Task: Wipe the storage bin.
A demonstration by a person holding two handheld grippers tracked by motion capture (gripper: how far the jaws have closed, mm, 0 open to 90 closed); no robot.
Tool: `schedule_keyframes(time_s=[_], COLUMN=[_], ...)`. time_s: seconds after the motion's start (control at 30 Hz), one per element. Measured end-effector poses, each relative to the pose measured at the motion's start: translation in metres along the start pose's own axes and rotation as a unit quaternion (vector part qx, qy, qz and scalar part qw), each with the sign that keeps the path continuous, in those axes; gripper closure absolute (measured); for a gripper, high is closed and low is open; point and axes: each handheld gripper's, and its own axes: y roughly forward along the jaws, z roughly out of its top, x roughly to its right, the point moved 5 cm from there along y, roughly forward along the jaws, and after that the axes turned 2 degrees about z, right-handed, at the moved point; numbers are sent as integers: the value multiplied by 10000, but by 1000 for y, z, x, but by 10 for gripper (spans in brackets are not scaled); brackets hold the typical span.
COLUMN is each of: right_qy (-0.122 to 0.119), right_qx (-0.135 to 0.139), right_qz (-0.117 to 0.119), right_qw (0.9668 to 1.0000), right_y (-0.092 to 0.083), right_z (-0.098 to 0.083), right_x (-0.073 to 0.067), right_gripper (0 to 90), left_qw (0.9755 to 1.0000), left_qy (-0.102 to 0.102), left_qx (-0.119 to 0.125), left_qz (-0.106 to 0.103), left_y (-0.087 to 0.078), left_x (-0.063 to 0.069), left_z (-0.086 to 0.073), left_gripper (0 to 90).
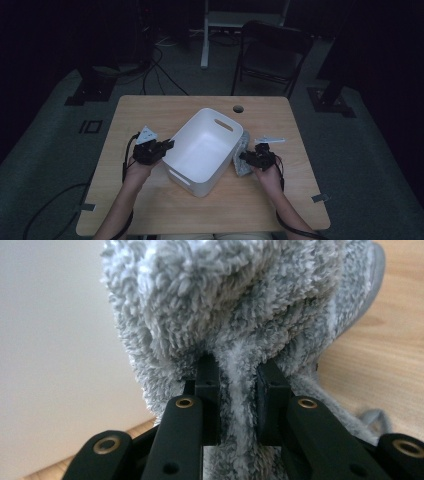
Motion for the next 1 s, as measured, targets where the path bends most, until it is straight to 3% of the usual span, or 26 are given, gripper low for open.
schedule_keyframes(time_s=[0.2,0.3,0.57,0.77,0.83,1.0], right_qy=[34,25,15,-99,-111,-222], right_qx=[-354,-316,381,1018,1034,823], right_qz=[-13,-14,371,537,616,433], right_qw=[9994,9995,9986,9933,9927,9954], right_y=[11,8,-33,-59,-57,-43], right_z=[-8,-7,11,27,28,25], right_x=[4,4,-2,-14,-18,-23], right_gripper=[760,763,762,762,761,761], left_qw=[10000,10000,10000,10000,10000,10000], left_qy=[-18,-26,-66,-66,-77,-61], left_qx=[6,1,25,47,52,47], left_qz=[10,22,31,33,-6,-22], left_y=[0,0,0,1,1,1], left_x=[0,0,0,0,0,0], left_z=[0,0,0,0,0,0], left_gripper=[846,846,846,845,841,838])
